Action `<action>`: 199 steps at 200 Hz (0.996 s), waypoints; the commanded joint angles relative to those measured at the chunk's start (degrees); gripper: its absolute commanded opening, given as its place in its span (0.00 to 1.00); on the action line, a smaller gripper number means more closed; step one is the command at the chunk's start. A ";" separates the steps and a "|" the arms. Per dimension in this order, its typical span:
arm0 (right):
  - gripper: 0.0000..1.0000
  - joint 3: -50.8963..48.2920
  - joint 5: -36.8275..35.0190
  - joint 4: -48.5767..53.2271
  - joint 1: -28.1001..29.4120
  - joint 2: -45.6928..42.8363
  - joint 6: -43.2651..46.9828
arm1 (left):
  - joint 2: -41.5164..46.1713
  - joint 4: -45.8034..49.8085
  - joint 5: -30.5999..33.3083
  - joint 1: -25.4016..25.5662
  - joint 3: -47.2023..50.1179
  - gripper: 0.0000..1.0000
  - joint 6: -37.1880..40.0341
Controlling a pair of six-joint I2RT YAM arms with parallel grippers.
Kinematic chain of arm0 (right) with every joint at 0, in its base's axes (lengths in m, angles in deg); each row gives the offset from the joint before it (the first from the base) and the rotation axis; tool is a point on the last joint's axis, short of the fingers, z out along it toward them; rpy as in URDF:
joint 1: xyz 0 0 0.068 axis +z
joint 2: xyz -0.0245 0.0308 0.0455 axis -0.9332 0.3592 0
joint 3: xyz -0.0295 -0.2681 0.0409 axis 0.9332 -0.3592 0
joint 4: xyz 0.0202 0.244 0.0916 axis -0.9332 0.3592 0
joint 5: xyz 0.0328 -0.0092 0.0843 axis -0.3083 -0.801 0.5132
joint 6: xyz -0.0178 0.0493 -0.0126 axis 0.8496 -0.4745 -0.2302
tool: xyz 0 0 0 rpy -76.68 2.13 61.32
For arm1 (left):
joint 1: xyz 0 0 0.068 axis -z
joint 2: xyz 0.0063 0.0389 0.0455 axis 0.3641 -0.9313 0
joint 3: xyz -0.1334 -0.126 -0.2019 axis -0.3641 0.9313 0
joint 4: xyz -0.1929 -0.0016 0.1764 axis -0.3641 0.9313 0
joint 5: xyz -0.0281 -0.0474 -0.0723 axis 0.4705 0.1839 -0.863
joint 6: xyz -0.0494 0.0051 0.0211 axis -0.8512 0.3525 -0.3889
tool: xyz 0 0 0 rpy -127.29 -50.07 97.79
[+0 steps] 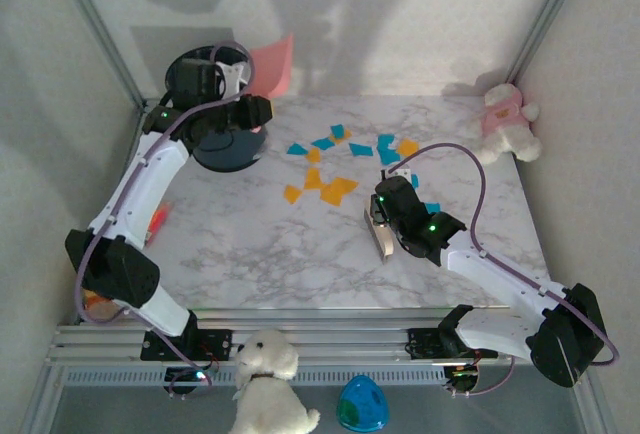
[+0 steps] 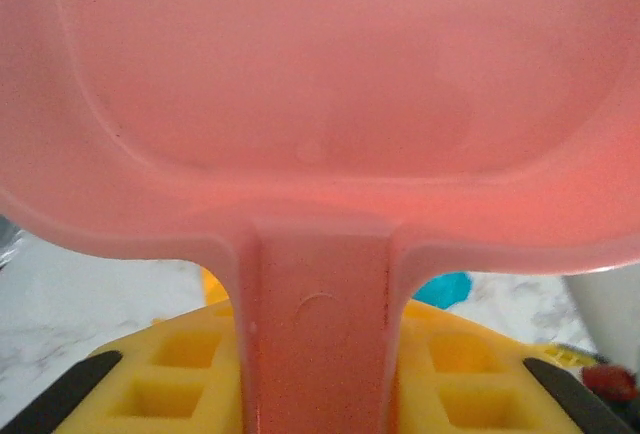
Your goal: Sweep away the paper scraps from the table
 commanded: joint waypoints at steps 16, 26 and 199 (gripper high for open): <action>0.00 -0.29 0.13 -2.32 0.08 -0.16 -0.85 | 5.26 4.88 8.00 2.88 7.07 0.00 8.78; 0.00 -0.12 0.06 -2.14 0.08 -0.20 -0.68 | 5.96 4.77 9.05 3.32 9.31 0.00 9.41; 0.00 1.63 4.79 -5.91 -0.10 -1.31 0.36 | 15.69 -4.98 18.48 9.77 35.46 0.00 16.99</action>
